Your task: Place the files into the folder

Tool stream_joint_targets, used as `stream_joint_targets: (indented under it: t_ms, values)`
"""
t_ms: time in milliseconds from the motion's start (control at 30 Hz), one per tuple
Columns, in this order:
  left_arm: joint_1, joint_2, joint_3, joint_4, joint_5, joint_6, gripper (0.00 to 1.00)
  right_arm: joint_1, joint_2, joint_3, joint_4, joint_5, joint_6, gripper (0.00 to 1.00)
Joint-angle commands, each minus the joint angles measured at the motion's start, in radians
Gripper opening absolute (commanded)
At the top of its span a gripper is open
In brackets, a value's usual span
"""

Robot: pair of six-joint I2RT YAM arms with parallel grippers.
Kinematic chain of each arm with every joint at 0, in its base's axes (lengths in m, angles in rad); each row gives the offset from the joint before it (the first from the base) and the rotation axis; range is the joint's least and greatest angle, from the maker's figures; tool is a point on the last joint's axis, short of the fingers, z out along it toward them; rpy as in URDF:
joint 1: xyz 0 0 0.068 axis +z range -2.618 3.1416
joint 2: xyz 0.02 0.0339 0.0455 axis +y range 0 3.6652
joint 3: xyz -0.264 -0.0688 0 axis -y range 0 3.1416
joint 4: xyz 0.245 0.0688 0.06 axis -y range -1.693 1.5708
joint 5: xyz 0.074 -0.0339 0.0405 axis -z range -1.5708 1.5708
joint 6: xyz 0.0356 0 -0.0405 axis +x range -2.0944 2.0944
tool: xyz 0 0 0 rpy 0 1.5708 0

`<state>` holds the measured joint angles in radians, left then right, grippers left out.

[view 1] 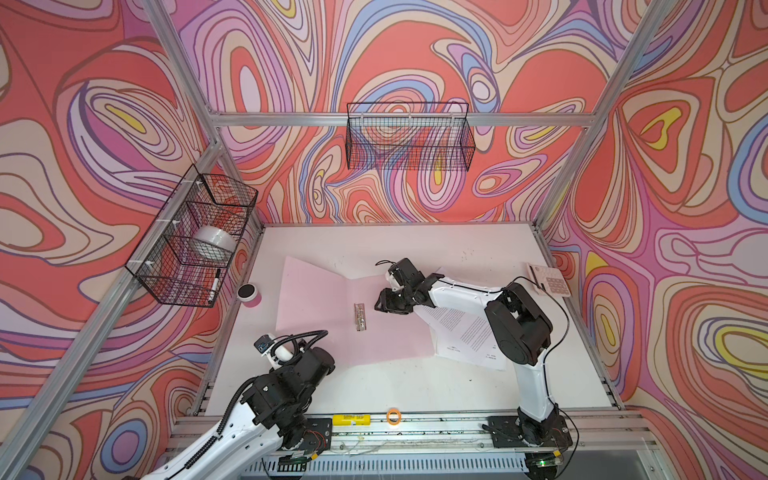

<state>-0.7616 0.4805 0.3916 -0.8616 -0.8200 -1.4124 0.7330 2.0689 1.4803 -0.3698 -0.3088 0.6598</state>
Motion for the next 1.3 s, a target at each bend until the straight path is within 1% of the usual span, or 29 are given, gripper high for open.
stream_joint_targets:
  t_ms: [0,33,100,133,200,267,300,400,467,533,733,833,933,1067,1267]
  values:
    - [0.022,0.022,0.008,0.067,-0.015,0.012,0.66,0.061,0.025,0.125,-0.095,0.077,-0.099,0.57]
    - [0.036,0.025,0.001,0.095,-0.001,0.030,0.68,0.077,0.042,0.157,-0.117,0.098,-0.122,0.59]
    - [0.085,0.030,-0.020,0.171,0.067,0.086,0.68,0.098,0.076,0.218,-0.172,0.143,-0.158,0.61]
    - [0.121,0.035,-0.033,0.222,0.110,0.126,0.68,0.105,0.089,0.235,-0.188,0.162,-0.172,0.62]
    - [0.200,0.063,-0.054,0.281,0.190,0.144,0.67,0.109,0.104,0.254,-0.218,0.205,-0.185,0.64]
    - [0.278,0.107,-0.076,0.364,0.277,0.164,0.67,0.110,0.106,0.255,-0.235,0.260,-0.204,0.73]
    - [0.300,0.127,-0.082,0.400,0.308,0.171,0.66,0.110,0.109,0.260,-0.244,0.281,-0.213,0.75]
    - [0.315,0.194,-0.074,0.488,0.327,0.199,0.65,0.115,0.139,0.313,-0.280,0.313,-0.252,0.80]
    - [0.315,0.236,-0.052,0.495,0.318,0.197,0.66,0.138,0.171,0.374,-0.314,0.366,-0.279,0.87]
    - [0.317,0.262,-0.052,0.539,0.321,0.211,0.67,0.159,0.219,0.459,-0.365,0.403,-0.294,0.91]
    - [0.343,0.310,-0.072,0.630,0.384,0.201,0.67,0.172,0.368,0.656,-0.467,0.452,-0.266,0.90]
    - [0.344,0.311,-0.069,0.634,0.409,0.206,0.67,0.171,0.439,0.753,-0.528,0.469,-0.262,0.88]
    - [0.343,0.284,-0.041,0.583,0.427,0.257,0.69,0.174,0.466,0.779,-0.536,0.504,-0.260,0.88]
    - [0.344,0.198,-0.005,0.499,0.451,0.319,0.74,0.175,0.500,0.804,-0.547,0.542,-0.269,0.89]
    - [0.343,0.054,0.051,0.301,0.486,0.324,0.78,0.175,0.562,0.833,-0.558,0.553,-0.276,0.89]
